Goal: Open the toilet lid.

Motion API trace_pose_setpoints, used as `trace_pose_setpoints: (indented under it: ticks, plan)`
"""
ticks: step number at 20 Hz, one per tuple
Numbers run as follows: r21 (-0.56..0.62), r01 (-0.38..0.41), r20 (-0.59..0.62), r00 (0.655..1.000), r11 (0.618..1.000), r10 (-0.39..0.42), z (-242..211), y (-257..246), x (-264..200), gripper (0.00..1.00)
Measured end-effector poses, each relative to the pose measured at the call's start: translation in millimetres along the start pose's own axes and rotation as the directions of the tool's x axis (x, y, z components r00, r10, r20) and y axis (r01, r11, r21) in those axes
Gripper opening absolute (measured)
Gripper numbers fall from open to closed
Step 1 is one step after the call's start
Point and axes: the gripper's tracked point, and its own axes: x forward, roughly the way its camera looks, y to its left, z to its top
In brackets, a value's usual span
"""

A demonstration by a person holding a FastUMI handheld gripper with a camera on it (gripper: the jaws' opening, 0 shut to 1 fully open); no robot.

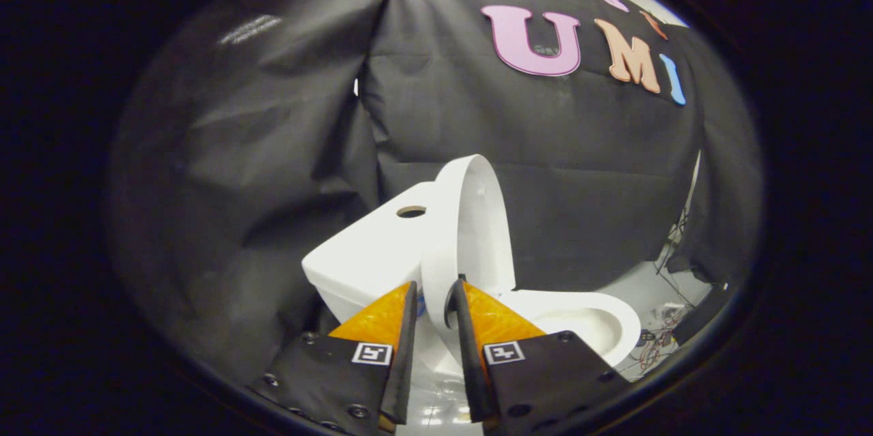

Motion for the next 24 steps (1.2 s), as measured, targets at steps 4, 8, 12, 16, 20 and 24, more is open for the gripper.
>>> trace_pose_setpoints:
  ticks: [4,8,12,16,20,24]
  plan:
    - [-0.034,-0.082,0.051,0.995,0.996,0.084,22,10,-16,0.71]
    - [-0.068,-0.166,0.042,0.985,0.984,0.169,25,8,-33,0.98]
    - [-0.088,-0.21,0.045,0.976,0.974,0.214,31,-1,-48,0.99]
    - [-0.073,-0.234,0.073,0.968,0.969,0.239,42,-34,-78,0.98]
    - [-0.074,-0.17,0.127,0.976,0.983,0.179,54,-84,-105,0.98]
    - [-0.073,-0.095,0.178,0.978,0.993,0.107,61,-133,-134,0.98]
